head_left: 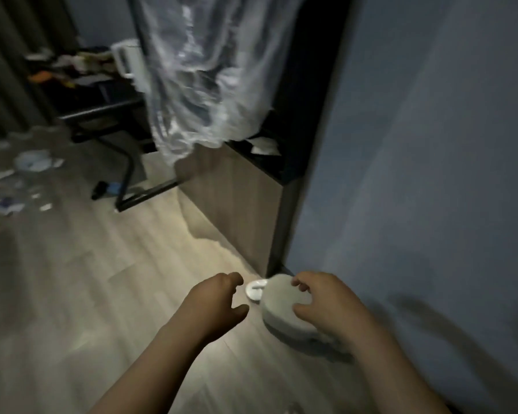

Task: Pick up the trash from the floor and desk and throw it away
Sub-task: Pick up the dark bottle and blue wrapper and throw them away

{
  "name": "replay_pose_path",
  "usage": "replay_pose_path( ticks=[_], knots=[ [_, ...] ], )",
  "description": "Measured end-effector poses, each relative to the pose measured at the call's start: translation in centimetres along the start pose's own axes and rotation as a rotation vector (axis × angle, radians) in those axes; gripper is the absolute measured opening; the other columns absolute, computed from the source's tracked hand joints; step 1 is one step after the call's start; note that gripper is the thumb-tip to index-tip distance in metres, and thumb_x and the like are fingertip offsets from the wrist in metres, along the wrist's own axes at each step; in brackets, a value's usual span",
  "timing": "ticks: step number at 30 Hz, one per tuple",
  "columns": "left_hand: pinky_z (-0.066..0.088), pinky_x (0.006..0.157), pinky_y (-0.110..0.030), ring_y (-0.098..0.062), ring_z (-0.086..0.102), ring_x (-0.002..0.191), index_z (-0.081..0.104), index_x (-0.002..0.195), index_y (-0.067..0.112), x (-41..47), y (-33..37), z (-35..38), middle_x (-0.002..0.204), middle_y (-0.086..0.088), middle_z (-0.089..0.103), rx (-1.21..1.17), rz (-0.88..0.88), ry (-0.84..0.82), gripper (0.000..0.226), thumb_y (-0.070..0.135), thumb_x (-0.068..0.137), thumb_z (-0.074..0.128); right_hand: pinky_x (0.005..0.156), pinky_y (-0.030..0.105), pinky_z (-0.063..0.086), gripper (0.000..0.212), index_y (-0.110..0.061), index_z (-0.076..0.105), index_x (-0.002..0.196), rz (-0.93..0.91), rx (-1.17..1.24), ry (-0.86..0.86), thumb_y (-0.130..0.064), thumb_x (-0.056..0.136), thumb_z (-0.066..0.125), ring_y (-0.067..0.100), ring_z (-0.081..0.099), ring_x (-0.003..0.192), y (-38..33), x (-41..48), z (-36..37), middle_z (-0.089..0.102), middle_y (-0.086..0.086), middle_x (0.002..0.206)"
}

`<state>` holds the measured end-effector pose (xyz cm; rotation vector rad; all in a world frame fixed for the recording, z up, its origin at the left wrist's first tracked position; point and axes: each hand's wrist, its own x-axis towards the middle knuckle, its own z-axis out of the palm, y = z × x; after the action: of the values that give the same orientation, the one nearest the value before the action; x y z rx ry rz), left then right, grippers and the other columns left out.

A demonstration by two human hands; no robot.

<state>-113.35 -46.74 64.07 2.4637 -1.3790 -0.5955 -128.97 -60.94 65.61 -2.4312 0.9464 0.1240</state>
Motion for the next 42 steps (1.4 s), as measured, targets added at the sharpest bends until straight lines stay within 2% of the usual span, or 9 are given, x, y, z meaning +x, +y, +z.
replay_pose_path(
  ticks=[4,8,12,16,19,26,30,37,42],
  knots=[
    [0.038,0.078,-0.018,-0.01,0.057,0.103,0.045,0.131,0.029,-2.6,-6.9,-3.4,0.123,0.01,0.057,-0.096,-0.237,0.123,0.048,0.041,0.087,0.056,0.074,0.021,0.038,0.038,-0.026,0.059,0.116,-0.226,-0.095,-0.108,-0.028,0.078,0.063,0.01,0.056,0.097,-8.0,5.6,1.1,0.061,-0.005,0.114],
    [0.038,0.076,-0.018,-0.01,0.058,0.102,0.046,0.13,0.029,-4.3,-12.5,-6.1,0.123,0.01,0.057,-0.136,-0.444,0.234,0.047,0.042,0.087,0.056,0.082,0.023,0.045,0.046,-0.029,0.056,0.123,-0.418,-0.144,-0.193,-0.029,0.078,0.063,0.01,0.056,0.104,-15.5,10.8,2.7,0.059,-0.006,0.118],
    [0.043,0.08,-0.02,-0.01,0.058,0.104,0.047,0.13,0.028,-4.8,-16.3,-8.7,0.122,0.009,0.058,-0.159,-0.607,0.333,0.047,0.042,0.086,0.057,0.085,0.025,0.047,0.046,-0.03,0.055,0.124,-0.597,-0.173,-0.239,-0.031,0.079,0.062,0.009,0.056,0.104,-21.8,15.6,3.5,0.058,-0.007,0.119],
    [0.047,0.085,-0.023,-0.011,0.058,0.103,0.048,0.129,0.027,-4.3,-18.6,-11.1,0.121,0.008,0.058,-0.197,-0.738,0.405,0.047,0.042,0.086,0.058,0.084,0.023,0.046,0.045,-0.03,0.055,0.124,-0.719,-0.182,-0.283,-0.029,0.08,0.062,0.01,0.055,0.105,-26.6,19.9,3.3,0.058,-0.007,0.119],
    [0.048,0.086,-0.024,-0.01,0.057,0.102,0.049,0.128,0.027,-3.4,-20.2,-12.5,0.119,0.008,0.058,-0.225,-0.811,0.451,0.047,0.043,0.085,0.059,0.077,0.021,0.042,0.045,-0.03,0.054,0.125,-0.792,-0.192,-0.302,-0.03,0.08,0.061,0.009,0.056,0.105,-29.3,22.9,3.2,0.058,-0.008,0.121],
    [0.049,0.086,-0.025,-0.011,0.058,0.1,0.05,0.127,0.026,-0.9,-24.0,-15.0,0.117,0.008,0.058,-0.245,-0.888,0.461,0.045,0.043,0.086,0.059,0.082,0.021,0.047,0.046,-0.029,0.054,0.126,-0.844,-0.217,-0.359,-0.029,0.081,0.061,0.01,0.057,0.104,-33.6,28.1,4.1,0.058,-0.008,0.121],
    [0.049,0.086,-0.025,-0.011,0.058,0.102,0.05,0.128,0.026,0.8,-27.7,-16.7,0.119,0.007,0.059,-0.268,-0.888,0.469,0.046,0.042,0.086,0.06,0.078,0.019,0.046,0.046,-0.03,0.054,0.126,-0.823,-0.211,-0.375,-0.03,0.081,0.061,0.009,0.058,0.102,-36.2,31.4,5.3,0.058,-0.008,0.12],
    [0.049,0.086,-0.024,-0.01,0.058,0.103,0.049,0.13,0.027,3.2,-38.0,-20.8,0.121,0.008,0.058,-0.333,-0.88,0.476,0.047,0.042,0.086,0.059,0.077,0.019,0.046,0.047,-0.029,0.053,0.127,-0.791,-0.255,-0.359,-0.03,0.08,0.061,0.01,0.058,0.103,-44.5,37.9,8.7,0.059,-0.007,0.12],
    [0.043,0.078,-0.018,-0.01,0.057,0.101,0.048,0.131,0.026,3.5,-45.5,-24.5,0.123,0.006,0.057,-0.344,-0.86,0.472,0.047,0.042,0.088,0.059,0.078,0.019,0.046,0.047,-0.03,0.053,0.127,-0.76,-0.262,-0.361,-0.031,0.081,0.061,0.01,0.057,0.105,-51.1,41.1,11.0,0.059,-0.007,0.12]
  ],
)
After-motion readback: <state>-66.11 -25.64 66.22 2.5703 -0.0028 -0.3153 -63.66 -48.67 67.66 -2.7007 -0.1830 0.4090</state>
